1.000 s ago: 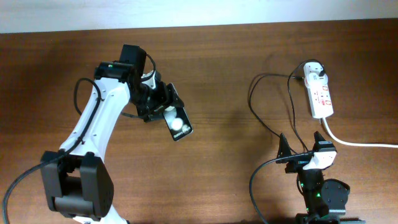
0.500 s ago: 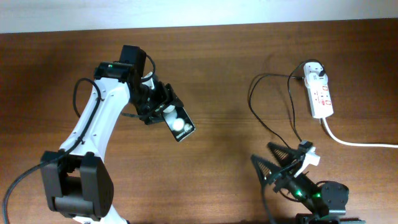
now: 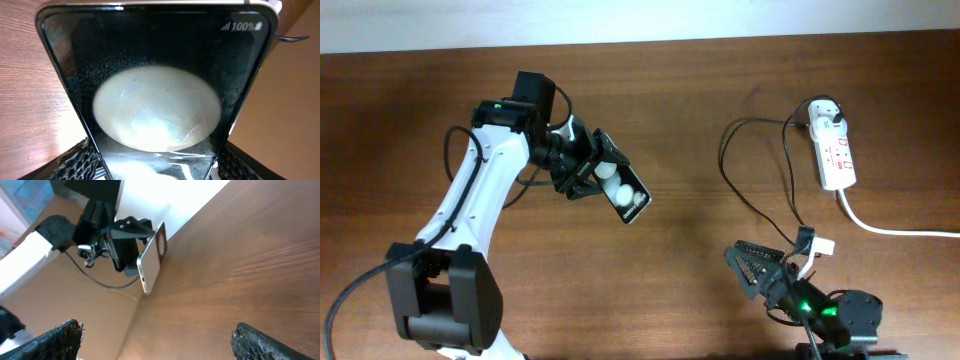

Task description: Plug charger to phone and switch on socket

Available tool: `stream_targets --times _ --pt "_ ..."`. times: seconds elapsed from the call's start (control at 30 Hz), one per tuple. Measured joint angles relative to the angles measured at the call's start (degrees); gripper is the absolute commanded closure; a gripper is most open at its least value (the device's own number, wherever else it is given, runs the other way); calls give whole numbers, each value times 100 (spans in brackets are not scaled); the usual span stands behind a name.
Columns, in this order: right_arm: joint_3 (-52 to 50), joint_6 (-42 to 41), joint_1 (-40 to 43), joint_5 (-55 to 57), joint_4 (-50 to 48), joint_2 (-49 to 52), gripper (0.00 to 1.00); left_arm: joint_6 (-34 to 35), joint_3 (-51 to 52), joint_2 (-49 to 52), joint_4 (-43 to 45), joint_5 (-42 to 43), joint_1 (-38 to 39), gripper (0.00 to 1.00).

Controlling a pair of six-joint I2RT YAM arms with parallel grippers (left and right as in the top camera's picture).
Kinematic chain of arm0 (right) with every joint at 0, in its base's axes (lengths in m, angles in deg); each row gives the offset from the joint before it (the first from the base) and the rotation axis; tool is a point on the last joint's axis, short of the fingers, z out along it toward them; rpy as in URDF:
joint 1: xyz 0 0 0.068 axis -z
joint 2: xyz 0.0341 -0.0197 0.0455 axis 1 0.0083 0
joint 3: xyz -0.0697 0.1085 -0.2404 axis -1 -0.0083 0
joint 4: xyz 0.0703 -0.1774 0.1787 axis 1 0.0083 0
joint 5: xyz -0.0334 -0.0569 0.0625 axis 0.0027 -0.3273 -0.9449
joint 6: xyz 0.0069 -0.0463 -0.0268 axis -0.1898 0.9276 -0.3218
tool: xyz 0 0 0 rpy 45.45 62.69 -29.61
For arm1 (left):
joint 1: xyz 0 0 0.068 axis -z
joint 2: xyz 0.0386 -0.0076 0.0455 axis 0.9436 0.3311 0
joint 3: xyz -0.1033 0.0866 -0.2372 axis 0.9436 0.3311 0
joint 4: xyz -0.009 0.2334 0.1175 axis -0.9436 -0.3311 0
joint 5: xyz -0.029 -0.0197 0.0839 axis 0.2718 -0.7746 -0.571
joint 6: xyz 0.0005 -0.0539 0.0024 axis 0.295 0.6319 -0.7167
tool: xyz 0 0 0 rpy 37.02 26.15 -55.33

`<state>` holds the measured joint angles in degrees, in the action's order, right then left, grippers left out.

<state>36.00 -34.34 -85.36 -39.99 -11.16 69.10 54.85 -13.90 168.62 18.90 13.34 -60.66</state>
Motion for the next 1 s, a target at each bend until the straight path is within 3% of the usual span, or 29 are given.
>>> stream_targets --times 0.23,0.33,0.43,0.57,0.8,1.0 --pt "1779 1390 -114 330 717 2385 5 26 2 -4 15 37 0 28" --pt "2352 1753 -1012 636 752 3174 3 28 2 -9 22 59 0 28" --pt "2378 1864 -2452 1860 616 3727 1 31 2 -9 39 168 0 29" --pt "2413 1937 -3849 3672 -796 4533 0 48 2 -11 48 319 0 29" --pt "2452 1674 -4398 4428 -3884 6992 26 70 2 -11 46 402 0 29" --pt "2798 1333 -4398 4380 -4050 7563 49 68 2 -11 46 402 0 28"
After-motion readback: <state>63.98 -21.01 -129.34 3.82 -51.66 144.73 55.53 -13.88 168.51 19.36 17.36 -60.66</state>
